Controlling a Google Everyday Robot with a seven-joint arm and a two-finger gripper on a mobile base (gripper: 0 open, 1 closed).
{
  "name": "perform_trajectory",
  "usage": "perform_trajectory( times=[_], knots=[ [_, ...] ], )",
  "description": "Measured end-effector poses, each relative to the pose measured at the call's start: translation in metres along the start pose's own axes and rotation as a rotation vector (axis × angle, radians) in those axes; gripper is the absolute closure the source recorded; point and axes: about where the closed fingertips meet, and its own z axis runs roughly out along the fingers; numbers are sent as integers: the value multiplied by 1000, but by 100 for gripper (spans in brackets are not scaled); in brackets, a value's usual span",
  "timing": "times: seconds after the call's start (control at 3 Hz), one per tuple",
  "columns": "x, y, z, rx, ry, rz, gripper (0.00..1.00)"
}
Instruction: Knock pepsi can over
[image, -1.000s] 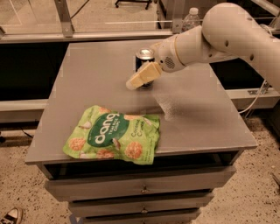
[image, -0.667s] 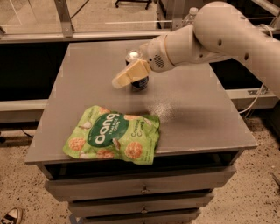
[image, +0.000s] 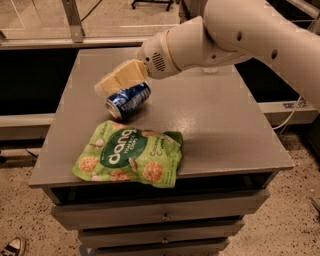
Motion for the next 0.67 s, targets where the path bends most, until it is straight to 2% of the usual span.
perform_trajectory(
  times=[0.33, 0.67],
  knots=[
    [2, 7, 0, -4, 1, 25, 0],
    [9, -2, -15, 17, -12, 19, 0]
  ],
)
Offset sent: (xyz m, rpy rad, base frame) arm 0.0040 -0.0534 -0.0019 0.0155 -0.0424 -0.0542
